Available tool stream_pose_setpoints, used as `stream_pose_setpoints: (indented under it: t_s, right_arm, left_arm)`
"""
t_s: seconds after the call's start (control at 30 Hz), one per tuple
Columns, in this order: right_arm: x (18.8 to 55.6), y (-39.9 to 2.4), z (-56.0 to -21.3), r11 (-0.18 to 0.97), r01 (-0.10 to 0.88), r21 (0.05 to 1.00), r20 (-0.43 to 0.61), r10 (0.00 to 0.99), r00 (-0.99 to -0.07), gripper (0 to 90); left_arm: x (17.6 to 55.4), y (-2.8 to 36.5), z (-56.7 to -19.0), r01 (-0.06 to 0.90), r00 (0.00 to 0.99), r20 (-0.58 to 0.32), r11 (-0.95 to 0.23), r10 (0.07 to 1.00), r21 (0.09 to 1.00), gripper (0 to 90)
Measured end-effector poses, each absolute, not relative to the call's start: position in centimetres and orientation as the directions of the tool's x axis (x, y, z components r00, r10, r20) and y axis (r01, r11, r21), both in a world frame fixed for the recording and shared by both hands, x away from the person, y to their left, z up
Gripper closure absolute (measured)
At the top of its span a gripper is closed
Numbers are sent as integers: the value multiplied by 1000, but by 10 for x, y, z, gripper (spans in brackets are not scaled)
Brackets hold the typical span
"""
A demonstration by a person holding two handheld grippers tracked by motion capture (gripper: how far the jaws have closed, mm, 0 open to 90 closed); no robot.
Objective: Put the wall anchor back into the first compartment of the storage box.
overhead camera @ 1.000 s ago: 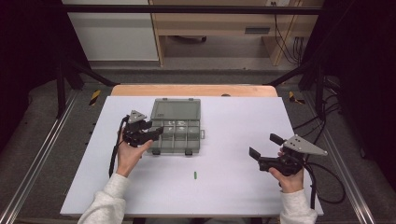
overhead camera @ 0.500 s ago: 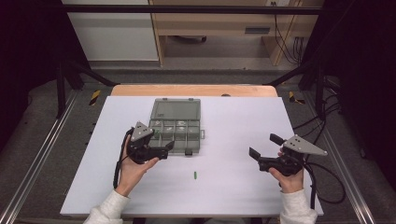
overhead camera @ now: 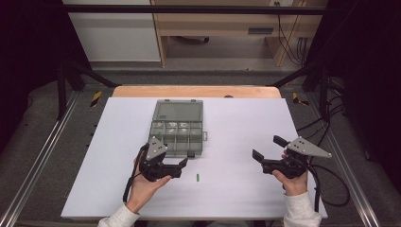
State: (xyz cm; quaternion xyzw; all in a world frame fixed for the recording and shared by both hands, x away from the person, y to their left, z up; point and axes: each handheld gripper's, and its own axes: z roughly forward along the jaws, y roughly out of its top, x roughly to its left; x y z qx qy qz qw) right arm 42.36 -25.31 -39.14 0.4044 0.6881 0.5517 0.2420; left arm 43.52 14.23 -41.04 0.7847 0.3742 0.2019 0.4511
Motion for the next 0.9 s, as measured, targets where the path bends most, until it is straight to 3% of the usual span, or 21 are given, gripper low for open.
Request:
stream_pose_setpoints:
  t_s: [0.53, 0.9]
  right_arm:
    - [424, -253, -392, 67, 291, 955, 112, 824, -556, 29]
    - [424, -252, -393, 66, 294, 953, 116, 821, -559, 29]
  left_arm:
    - [427, 107, -449, 468, 672, -20, -403, 740, 786, 167]
    - [427, 86, -466, 511, 670, -33, -428, 742, 745, 335]
